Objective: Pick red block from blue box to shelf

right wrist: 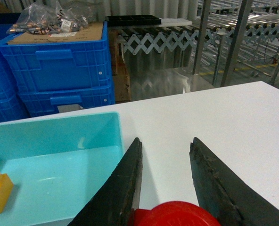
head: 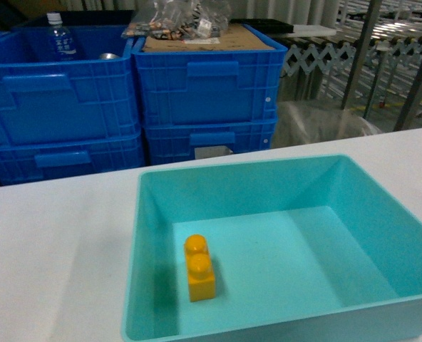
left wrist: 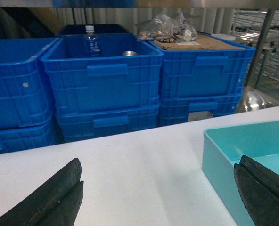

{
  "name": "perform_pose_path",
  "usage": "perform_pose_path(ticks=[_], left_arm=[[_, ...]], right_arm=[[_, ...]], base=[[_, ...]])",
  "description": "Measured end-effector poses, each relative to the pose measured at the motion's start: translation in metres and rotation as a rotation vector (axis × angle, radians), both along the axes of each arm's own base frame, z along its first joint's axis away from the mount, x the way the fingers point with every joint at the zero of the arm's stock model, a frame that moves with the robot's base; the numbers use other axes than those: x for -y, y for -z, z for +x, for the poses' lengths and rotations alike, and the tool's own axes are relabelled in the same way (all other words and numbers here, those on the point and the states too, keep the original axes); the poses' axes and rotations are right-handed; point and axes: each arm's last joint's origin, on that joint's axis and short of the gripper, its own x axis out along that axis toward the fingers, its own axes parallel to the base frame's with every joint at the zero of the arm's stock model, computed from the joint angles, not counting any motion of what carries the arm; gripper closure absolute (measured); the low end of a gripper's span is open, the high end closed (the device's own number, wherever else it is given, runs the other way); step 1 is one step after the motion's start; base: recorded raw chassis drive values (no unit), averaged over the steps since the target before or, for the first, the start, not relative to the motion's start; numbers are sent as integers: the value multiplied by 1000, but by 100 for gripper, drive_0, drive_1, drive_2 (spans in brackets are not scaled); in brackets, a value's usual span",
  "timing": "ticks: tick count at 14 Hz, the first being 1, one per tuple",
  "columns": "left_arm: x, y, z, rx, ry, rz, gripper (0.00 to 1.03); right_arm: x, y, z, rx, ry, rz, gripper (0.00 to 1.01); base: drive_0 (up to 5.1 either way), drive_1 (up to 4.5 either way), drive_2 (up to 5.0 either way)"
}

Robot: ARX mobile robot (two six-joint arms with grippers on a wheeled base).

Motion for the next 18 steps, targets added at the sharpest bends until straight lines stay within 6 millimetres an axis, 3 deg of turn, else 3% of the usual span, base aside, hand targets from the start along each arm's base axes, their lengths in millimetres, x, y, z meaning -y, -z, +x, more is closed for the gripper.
perform_pose_path(ticks=[18], left_arm=[[0,0,0,0,0,0,5]], right_arm=[[0,0,0,-1,0,0,75]], base=[[-158,-158,-158]])
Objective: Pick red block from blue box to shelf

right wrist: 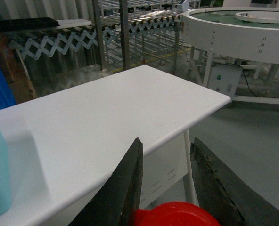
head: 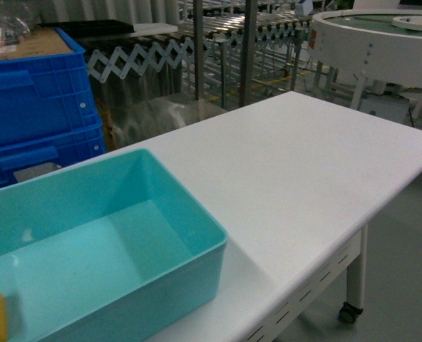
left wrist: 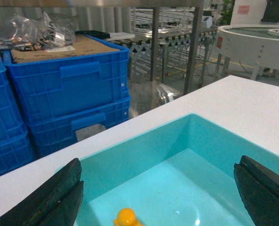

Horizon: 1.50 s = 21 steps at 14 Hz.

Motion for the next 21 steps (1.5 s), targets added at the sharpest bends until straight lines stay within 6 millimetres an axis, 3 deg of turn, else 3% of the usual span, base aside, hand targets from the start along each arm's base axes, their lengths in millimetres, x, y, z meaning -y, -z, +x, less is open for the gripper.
perform_pose_path(ticks=[21], left_arm=[[0,0,0,0,0,0,5]], right_arm=[[0,0,0,0,0,0,75]], base=[[-163,-163,-163]])
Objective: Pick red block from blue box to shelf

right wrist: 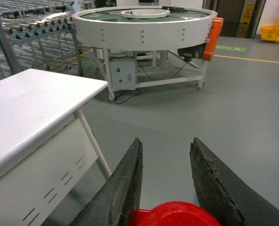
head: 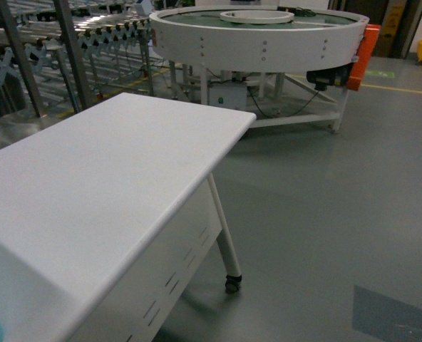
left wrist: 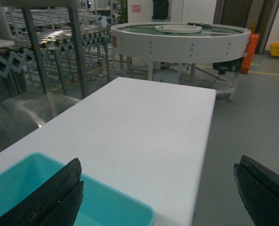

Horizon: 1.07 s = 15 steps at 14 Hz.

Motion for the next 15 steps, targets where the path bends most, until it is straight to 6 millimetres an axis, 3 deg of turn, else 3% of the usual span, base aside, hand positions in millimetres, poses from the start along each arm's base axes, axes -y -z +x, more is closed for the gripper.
perform_pose_path(ticks=[15], left_arm=[[0,0,0,0,0,0,5]], right_arm=[[0,0,0,0,0,0,75]], base=[[-160,-160,-160]])
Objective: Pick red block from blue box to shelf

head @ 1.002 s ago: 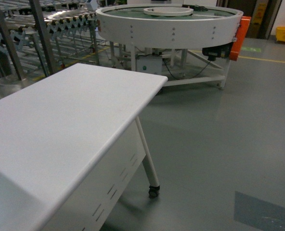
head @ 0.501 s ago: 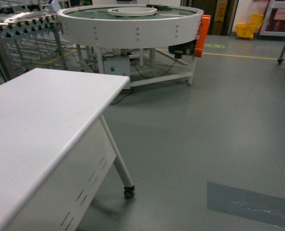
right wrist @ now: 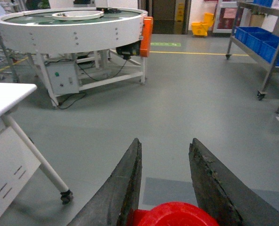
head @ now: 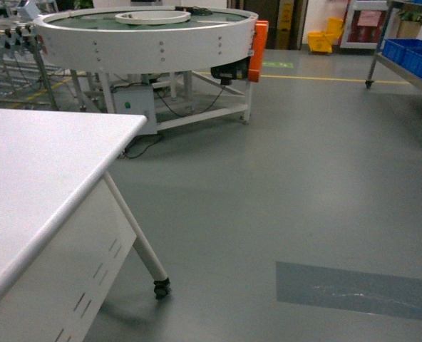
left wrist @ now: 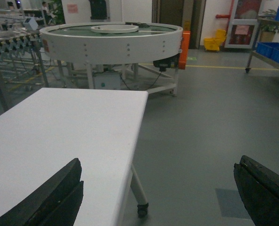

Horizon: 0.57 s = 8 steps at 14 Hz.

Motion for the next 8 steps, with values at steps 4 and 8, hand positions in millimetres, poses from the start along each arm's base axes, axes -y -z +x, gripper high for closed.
perform_pose_path(ticks=[4,8], left_arm=[[0,0,0,1,0,0,5],[0,0,0,0,0,0,5]], right_arm=[[0,0,0,0,0,0,75],[0,0,0,0,0,0,75]], base=[[-154,-154,-154],[-155,-155,-155]])
